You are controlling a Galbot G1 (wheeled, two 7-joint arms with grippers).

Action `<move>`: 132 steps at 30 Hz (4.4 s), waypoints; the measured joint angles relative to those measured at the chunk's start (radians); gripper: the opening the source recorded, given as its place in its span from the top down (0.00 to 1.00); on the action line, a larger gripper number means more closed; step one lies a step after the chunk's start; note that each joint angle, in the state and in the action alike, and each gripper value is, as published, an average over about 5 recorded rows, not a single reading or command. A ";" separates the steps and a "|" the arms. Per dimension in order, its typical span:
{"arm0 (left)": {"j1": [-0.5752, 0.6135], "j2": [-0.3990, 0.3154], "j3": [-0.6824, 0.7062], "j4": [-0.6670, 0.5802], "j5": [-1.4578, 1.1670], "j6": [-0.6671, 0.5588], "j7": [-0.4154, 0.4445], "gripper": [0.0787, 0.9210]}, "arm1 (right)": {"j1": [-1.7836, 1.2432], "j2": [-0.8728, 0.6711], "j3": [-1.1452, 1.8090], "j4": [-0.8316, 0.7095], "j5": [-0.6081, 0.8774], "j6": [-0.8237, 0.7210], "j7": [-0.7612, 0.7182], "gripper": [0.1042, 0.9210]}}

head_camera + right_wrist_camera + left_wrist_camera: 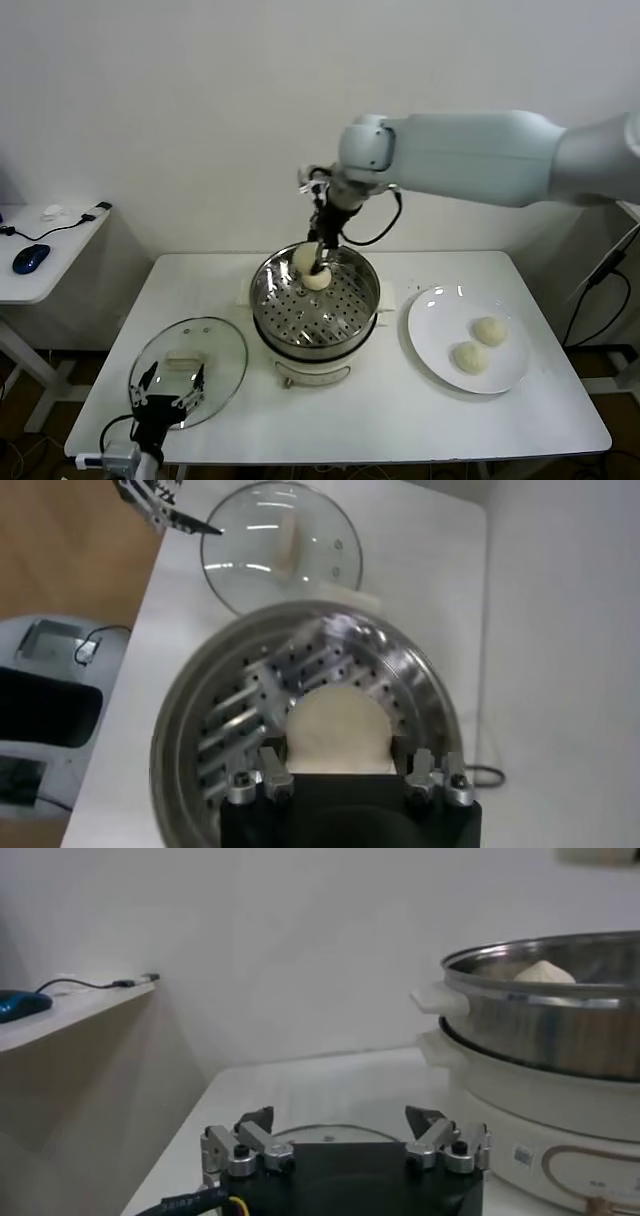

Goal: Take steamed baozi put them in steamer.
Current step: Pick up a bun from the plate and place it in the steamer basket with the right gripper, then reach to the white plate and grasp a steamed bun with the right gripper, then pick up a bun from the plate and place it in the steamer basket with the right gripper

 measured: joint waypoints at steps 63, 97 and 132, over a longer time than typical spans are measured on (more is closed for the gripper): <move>0.008 -0.032 -0.006 -0.015 0.041 0.003 0.007 0.12 | -0.111 -0.684 -0.122 0.104 -0.522 0.230 -0.175 0.12; 0.032 -0.044 -0.011 -0.032 0.053 0.004 0.004 0.12 | -0.502 -0.720 0.196 0.018 -0.713 0.207 -0.094 0.36; 0.045 -0.038 0.011 -0.044 0.069 0.004 0.007 0.12 | -0.045 -0.111 0.128 0.165 -0.844 0.884 -0.275 0.35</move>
